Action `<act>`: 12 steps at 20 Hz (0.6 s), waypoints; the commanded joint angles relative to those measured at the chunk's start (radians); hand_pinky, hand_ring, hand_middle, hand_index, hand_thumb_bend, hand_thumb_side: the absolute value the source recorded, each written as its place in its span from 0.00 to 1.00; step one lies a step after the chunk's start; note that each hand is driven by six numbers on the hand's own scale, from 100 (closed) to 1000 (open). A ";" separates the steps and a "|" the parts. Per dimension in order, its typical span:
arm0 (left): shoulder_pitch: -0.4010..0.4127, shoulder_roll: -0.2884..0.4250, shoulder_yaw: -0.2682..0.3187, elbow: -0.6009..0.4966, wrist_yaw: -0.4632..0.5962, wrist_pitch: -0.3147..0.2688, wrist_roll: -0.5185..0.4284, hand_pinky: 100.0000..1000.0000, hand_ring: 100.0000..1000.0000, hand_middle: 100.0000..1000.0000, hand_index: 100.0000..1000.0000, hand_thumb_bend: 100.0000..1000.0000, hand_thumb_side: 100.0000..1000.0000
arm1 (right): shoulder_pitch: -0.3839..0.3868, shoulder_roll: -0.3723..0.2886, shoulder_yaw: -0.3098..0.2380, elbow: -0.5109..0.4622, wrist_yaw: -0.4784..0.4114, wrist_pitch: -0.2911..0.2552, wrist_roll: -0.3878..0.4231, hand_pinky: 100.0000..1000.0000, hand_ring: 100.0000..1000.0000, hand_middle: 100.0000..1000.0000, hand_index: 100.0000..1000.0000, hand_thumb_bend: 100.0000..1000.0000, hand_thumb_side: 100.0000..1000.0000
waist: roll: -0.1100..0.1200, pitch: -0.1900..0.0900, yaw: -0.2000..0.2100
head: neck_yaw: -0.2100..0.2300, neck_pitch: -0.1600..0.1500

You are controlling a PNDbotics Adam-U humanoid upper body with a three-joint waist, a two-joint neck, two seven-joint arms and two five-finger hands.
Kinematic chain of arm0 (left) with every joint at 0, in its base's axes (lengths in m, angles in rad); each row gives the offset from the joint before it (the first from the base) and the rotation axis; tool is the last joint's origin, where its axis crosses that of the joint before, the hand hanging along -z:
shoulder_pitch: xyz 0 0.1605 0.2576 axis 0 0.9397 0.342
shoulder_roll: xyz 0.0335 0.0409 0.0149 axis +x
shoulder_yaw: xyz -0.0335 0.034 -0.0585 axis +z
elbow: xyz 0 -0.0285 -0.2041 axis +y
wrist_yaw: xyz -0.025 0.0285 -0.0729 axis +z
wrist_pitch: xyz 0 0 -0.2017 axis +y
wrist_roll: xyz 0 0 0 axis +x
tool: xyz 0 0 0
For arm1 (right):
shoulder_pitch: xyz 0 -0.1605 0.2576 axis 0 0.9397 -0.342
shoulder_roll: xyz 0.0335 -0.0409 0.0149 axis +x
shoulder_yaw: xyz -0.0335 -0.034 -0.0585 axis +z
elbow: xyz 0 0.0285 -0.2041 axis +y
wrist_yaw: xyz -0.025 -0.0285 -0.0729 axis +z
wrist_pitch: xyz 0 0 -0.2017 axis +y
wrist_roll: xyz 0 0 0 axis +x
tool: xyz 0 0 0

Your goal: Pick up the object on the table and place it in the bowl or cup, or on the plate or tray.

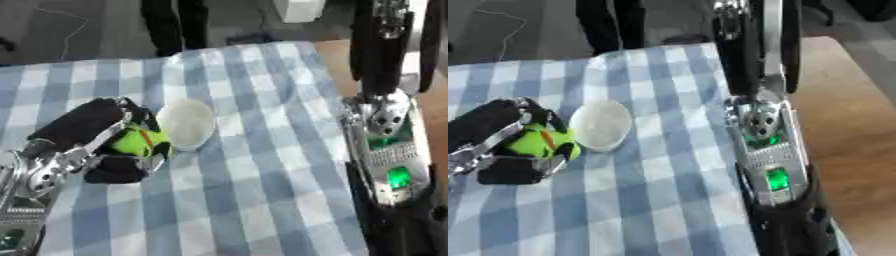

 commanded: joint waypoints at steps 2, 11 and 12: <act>-0.024 0.031 0.018 -0.023 0.025 -0.010 0.087 0.00 0.00 0.00 0.05 0.00 0.57 | -0.012 -0.006 0.000 -0.013 0.005 0.000 -0.001 0.50 0.40 0.54 0.61 0.00 0.92 | 0.004 -0.016 0.001 | -0.008 0.004; -0.051 0.081 -0.006 -0.018 0.076 -0.015 0.343 0.00 0.00 0.00 0.00 0.00 0.61 | -0.013 -0.001 0.001 -0.013 0.006 -0.003 -0.001 0.50 0.40 0.54 0.61 0.00 0.92 | 0.007 -0.015 -0.008 | -0.009 -0.010; -0.057 0.086 -0.017 -0.014 0.078 -0.024 0.366 0.00 0.00 0.00 0.00 0.00 0.62 | -0.013 0.000 0.002 -0.013 0.006 -0.003 -0.001 0.50 0.40 0.54 0.61 0.00 0.92 | 0.007 -0.014 -0.009 | -0.007 -0.014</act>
